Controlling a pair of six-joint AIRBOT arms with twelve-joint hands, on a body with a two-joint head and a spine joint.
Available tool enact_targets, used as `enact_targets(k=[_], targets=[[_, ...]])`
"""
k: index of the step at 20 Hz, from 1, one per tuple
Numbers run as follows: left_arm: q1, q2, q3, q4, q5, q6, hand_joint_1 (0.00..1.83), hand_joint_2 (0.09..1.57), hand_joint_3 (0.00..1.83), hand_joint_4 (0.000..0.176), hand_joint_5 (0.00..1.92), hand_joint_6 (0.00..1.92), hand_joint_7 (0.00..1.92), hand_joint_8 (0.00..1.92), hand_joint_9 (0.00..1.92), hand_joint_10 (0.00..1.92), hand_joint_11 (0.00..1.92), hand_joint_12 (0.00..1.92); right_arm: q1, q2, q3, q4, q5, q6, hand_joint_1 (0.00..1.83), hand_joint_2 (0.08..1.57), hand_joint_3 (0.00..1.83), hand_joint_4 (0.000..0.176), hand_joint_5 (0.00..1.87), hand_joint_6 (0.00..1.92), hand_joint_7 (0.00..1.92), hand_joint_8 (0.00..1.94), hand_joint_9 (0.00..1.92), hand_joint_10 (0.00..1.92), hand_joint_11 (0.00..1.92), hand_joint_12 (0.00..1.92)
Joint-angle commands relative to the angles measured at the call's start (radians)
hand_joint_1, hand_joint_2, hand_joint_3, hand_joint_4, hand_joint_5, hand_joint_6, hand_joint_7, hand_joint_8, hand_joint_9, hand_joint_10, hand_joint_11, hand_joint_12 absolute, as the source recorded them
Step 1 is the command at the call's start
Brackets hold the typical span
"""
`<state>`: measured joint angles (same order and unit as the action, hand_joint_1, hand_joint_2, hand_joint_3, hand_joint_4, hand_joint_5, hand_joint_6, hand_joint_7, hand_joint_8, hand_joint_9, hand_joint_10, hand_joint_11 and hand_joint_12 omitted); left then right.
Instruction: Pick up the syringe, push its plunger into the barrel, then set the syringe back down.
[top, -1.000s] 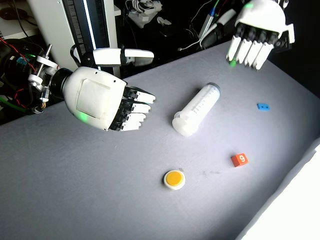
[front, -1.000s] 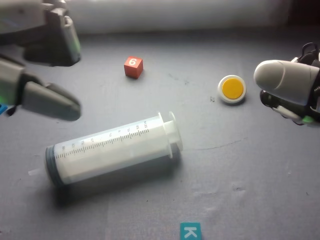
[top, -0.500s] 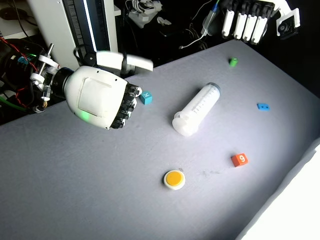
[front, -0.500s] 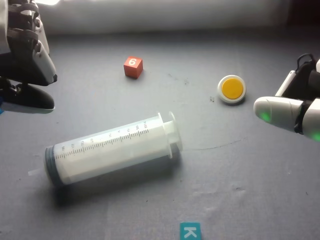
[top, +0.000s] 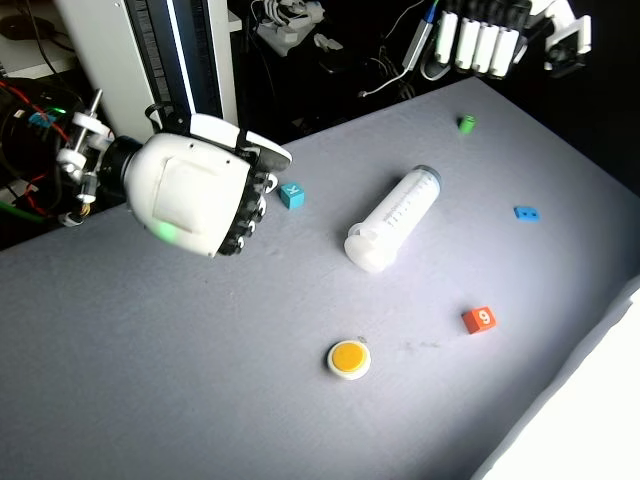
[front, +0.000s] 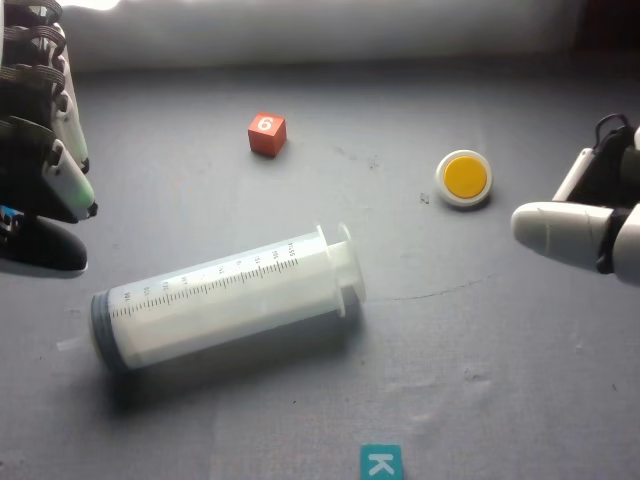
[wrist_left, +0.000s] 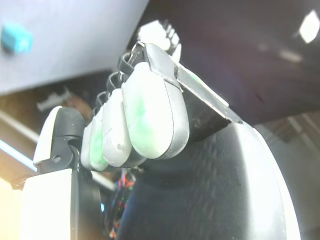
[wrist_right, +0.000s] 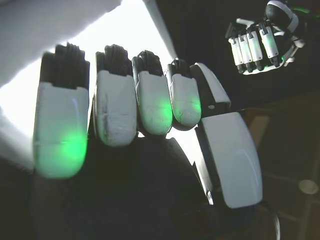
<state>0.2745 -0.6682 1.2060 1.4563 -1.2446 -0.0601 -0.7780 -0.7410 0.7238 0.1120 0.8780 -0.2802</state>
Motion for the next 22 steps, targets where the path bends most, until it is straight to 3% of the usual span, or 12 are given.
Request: enact_targets(k=[1, 7, 16, 22], targets=[[0.012, 0.014, -0.008, -0.113, -0.021, 0.033, 1.21, 1.35, 0.0, 0.176, 1.58, 1.92, 1.65, 1.92, 1.7, 1.92, 1.75, 1.92, 0.006, 0.008, -0.001, 0.003, 0.145, 0.002, 1.06, 1.48, 0.04, 0.176, 1.54, 1.92, 1.69, 1.94, 1.75, 1.92, 1.89, 1.92], [0.028, 0.022, -0.018, -0.139, -0.017, 0.062, 1.26, 1.35, 0.01, 0.176, 1.62, 1.92, 1.64, 1.92, 1.7, 1.92, 1.75, 1.92, 0.05, 0.042, -0.01, 0.02, 0.088, -0.049, 1.01, 1.51, 0.03, 0.176, 1.5, 1.92, 1.65, 1.94, 1.72, 1.92, 1.86, 1.92], [0.023, 0.022, -0.032, -0.134, -0.016, 0.067, 1.14, 1.39, 0.04, 0.176, 1.59, 1.92, 1.68, 1.92, 1.73, 1.92, 1.8, 1.92, 0.077, 0.054, -0.003, 0.039, 0.035, -0.053, 0.9, 1.55, 0.02, 0.176, 1.53, 1.92, 1.66, 1.94, 1.74, 1.92, 1.87, 1.92], [0.023, 0.019, -0.028, -0.134, -0.017, 0.067, 1.18, 1.37, 0.03, 0.174, 1.6, 1.92, 1.68, 1.92, 1.74, 1.92, 1.82, 1.92, 0.1, 0.058, 0.0, 0.006, 0.016, -0.045, 0.9, 1.55, 0.01, 0.176, 1.51, 1.92, 1.66, 1.94, 1.74, 1.92, 1.88, 1.92]])
